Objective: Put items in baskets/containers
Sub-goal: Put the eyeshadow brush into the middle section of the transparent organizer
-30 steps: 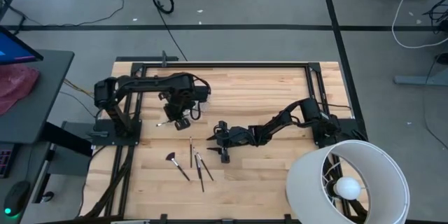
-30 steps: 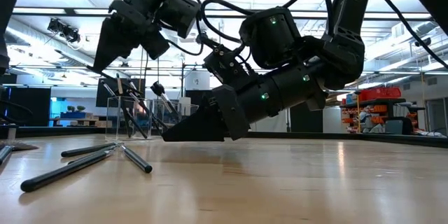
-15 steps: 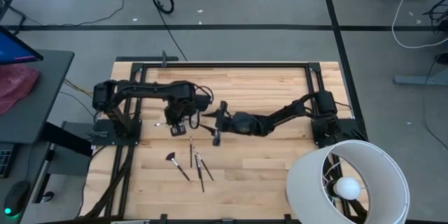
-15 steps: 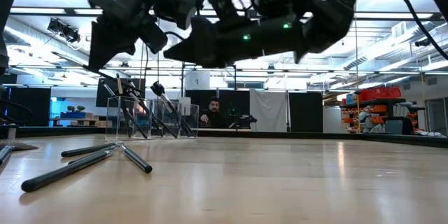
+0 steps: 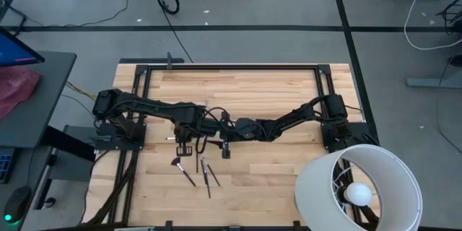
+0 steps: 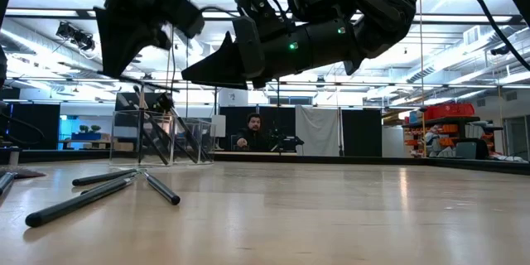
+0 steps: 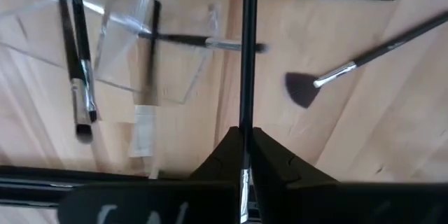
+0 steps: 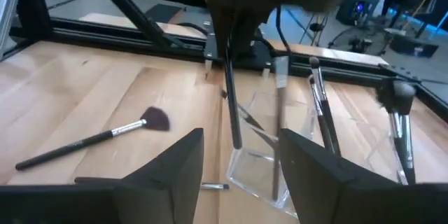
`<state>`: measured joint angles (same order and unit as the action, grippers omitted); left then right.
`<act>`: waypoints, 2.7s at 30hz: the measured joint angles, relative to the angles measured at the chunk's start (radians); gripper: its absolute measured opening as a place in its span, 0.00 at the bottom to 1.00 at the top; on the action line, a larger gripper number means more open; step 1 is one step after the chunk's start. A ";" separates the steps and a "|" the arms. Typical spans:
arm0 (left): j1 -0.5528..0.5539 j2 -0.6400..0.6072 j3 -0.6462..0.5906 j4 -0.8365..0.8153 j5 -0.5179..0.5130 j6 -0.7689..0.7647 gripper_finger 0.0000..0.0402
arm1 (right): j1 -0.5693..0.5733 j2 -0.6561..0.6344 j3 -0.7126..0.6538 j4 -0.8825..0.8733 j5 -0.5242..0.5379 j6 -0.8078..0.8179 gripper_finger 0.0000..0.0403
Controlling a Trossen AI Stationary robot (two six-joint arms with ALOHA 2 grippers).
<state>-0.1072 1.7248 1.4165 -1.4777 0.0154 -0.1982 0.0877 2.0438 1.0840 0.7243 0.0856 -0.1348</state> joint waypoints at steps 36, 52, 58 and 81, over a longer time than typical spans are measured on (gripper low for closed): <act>-0.027 0.008 0.144 0.005 -0.016 0.050 0.04 | -0.025 0.000 0.002 0.073 -0.064 -0.086 0.29; -0.027 0.007 0.144 0.012 -0.020 0.053 0.04 | -0.026 0.000 0.002 0.104 -0.128 -0.091 0.20; -0.027 0.007 0.144 0.011 -0.020 0.053 0.04 | -0.026 0.000 0.002 0.104 -0.129 -0.091 0.20; -0.026 0.007 0.143 0.034 -0.042 0.053 0.04 | -0.025 0.000 0.002 0.104 -0.127 -0.087 0.04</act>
<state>-0.1330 1.7321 1.5597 -1.4433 -0.0265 -0.1455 0.0624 2.0441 1.0855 0.8280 -0.0414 -0.2222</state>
